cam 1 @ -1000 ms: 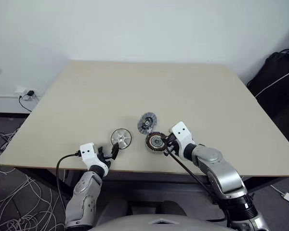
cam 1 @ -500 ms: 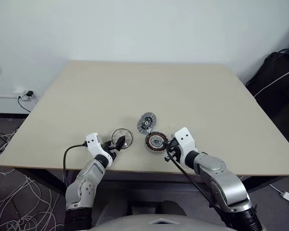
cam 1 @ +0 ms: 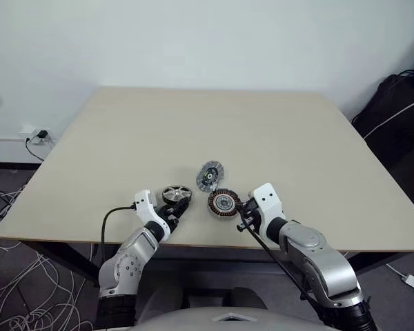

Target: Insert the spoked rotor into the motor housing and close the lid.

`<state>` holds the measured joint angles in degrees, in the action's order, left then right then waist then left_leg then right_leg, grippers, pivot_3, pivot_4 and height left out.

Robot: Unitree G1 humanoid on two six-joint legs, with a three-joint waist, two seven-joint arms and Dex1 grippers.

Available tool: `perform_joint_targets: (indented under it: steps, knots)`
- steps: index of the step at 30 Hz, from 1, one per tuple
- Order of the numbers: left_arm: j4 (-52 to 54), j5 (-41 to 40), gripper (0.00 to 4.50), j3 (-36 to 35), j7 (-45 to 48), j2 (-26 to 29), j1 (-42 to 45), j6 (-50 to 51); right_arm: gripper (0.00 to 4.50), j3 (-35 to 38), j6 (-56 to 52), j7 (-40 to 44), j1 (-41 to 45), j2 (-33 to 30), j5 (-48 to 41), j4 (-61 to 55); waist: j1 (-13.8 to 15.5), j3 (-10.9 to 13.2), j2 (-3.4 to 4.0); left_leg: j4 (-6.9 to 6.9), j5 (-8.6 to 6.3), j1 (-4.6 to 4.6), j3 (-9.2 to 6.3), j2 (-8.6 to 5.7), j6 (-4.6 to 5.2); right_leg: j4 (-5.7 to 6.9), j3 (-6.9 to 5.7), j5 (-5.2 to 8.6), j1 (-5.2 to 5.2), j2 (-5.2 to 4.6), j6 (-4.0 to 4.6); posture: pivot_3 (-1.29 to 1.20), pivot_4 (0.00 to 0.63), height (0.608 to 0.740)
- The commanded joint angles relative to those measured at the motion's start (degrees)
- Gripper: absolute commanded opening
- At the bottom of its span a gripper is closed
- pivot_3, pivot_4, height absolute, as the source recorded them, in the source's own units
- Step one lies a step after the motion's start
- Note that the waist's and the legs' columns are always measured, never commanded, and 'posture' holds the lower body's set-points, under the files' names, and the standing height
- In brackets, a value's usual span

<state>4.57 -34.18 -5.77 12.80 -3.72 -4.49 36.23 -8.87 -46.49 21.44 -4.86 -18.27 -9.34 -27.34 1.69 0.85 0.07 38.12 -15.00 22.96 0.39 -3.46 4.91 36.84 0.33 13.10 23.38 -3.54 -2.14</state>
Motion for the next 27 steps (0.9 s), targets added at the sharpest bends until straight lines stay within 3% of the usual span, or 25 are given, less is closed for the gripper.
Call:
perform_joint_targets:
  steps: [1,4,6,16,27]
  knots:
    - [1.5,-1.7,1.88,-1.8,-1.9,-2.6,0.5,-1.5,0.0,0.9,0.4,-0.4,0.6,-0.1,-0.6,-2.0,0.0,0.0,0.0,0.0,0.0,0.0,0.0,0.0,0.0,0.0,0.0,0.0,0.0,0.0,0.0,0.0,0.0,0.74]
    - [0.0,-2.7,0.88,-4.3,-5.0,-4.4,1.0,-3.1,0.0,1.1,0.3,-0.4,0.5,-0.3,-0.7,-1.9,0.0,0.0,-0.02,0.0,0.0,0.0,0.0,0.0,0.0,0.0,0.0,0.0,0.0,0.0,0.0,0.0,0.0,0.74]
    - [-0.5,-3.6,0.5,-4.8,-6.1,-5.0,1.1,-3.9,0.0,1.1,0.2,-0.4,0.3,-0.4,-0.8,-1.9,0.0,-0.1,-0.07,0.01,0.0,0.0,0.0,0.0,0.0,0.0,0.0,0.0,-0.01,0.0,0.0,0.0,0.0,0.74]
    - [-0.2,-9.4,0.47,-4.3,-5.1,-7.0,0.2,-10.1,0.0,1.2,-0.2,-0.5,0.1,-0.6,-0.9,-2.2,-0.5,-0.1,-0.12,0.01,0.0,-0.03,0.0,0.01,0.0,0.03,0.02,-0.01,-0.01,0.02,-0.01,0.0,0.0,0.74]
    - [8.5,-26.2,0.47,-1.5,3.9,-6.7,-3.7,-10.7,0.0,1.0,-0.4,-0.4,-1.2,-0.8,-1.2,-2.8,-0.1,-0.1,-0.15,0.0,-0.01,0.06,0.01,0.01,0.01,-0.06,0.02,0.01,0.01,-0.01,0.02,0.0,0.0,0.74]
